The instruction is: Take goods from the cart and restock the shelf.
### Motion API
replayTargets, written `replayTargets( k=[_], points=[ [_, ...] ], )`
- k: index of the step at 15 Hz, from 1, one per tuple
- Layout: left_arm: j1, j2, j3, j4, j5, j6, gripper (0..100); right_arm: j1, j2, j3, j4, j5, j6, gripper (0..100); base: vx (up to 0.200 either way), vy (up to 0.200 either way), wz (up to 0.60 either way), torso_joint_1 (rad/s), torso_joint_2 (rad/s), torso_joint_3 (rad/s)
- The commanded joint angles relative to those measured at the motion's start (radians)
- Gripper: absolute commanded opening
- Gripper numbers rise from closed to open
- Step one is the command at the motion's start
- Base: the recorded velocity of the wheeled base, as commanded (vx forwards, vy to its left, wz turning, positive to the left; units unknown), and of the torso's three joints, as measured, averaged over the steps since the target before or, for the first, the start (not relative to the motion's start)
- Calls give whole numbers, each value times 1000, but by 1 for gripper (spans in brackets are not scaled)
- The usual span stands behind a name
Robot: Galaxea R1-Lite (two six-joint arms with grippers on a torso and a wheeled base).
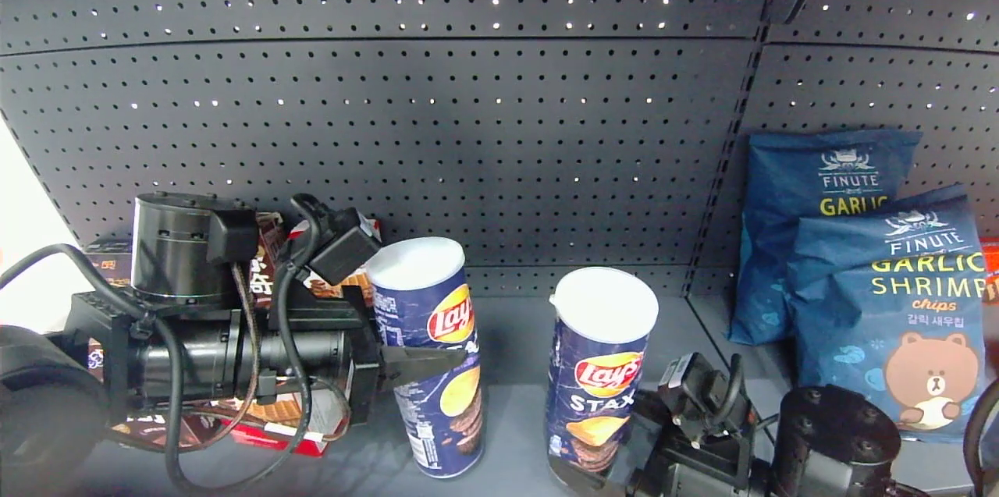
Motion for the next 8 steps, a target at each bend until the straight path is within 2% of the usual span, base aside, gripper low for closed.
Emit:
replayTargets(
  k=[1,5,8],
  points=[
    [1,1,2,0,0,0,0,1,7,17,-12,1,0,100,0,0,0,0,0,0],
    [-1,-1,4,0,0,0,0,3,-20,101,-37,0,-5,100,0,0,0,0,0,0],
    [-1,-1,4,0,0,0,0,4,-149,158,-37,-12,-5,100,0,0,0,0,0,0]
  ],
)
